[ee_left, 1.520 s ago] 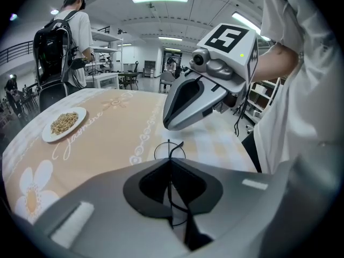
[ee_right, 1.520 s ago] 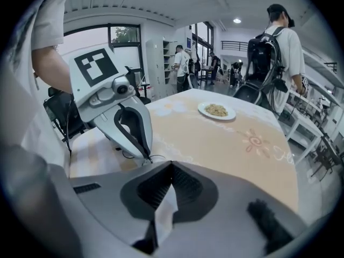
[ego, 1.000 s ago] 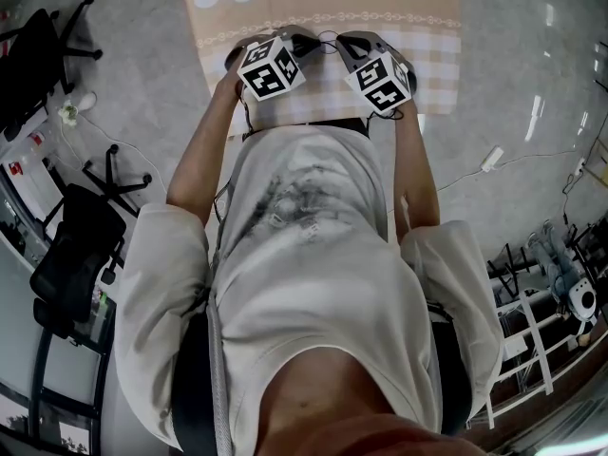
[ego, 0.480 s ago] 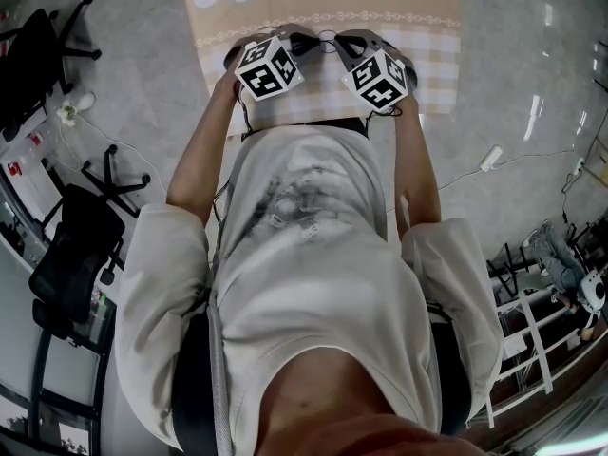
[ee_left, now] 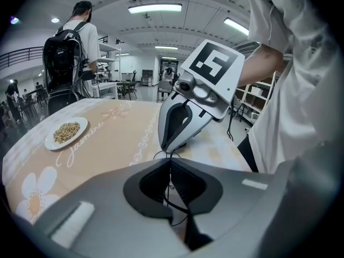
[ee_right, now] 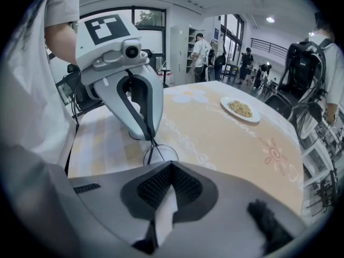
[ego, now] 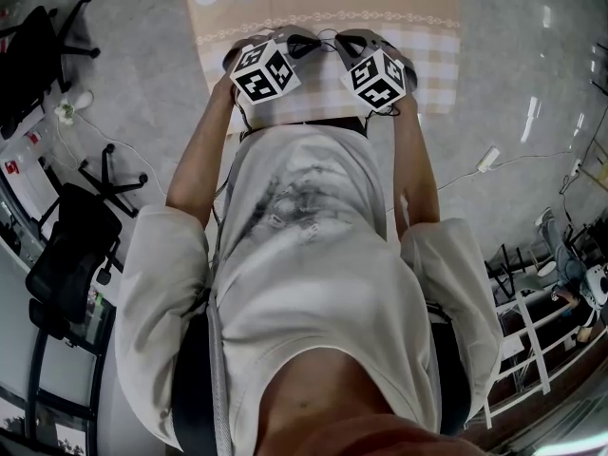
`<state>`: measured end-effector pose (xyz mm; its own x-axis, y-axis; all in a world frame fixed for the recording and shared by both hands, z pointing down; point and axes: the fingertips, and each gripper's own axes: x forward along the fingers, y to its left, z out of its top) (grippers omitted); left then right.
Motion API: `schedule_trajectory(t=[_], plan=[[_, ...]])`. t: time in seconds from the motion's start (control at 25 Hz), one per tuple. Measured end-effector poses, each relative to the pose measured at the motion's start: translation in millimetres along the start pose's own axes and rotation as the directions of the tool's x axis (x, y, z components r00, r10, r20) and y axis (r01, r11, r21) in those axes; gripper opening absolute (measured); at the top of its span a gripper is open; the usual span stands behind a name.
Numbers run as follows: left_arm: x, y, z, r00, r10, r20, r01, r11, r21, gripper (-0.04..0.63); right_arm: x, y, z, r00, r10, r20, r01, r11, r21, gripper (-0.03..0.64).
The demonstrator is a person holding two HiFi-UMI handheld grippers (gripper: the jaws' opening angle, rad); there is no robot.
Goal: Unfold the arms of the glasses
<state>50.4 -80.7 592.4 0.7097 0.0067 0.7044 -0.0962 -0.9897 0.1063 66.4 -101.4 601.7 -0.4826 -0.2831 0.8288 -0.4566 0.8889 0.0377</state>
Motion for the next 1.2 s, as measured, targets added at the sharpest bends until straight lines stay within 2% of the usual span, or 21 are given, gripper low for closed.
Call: schedule_trajectory(t=[1.2], plan=[[-21, -17, 7, 0.997, 0.023, 0.069, -0.026, 0.999, 0.039, 0.018, 3, 0, -3, 0.996, -0.069, -0.065, 0.067, 0.997, -0.029, 0.015]])
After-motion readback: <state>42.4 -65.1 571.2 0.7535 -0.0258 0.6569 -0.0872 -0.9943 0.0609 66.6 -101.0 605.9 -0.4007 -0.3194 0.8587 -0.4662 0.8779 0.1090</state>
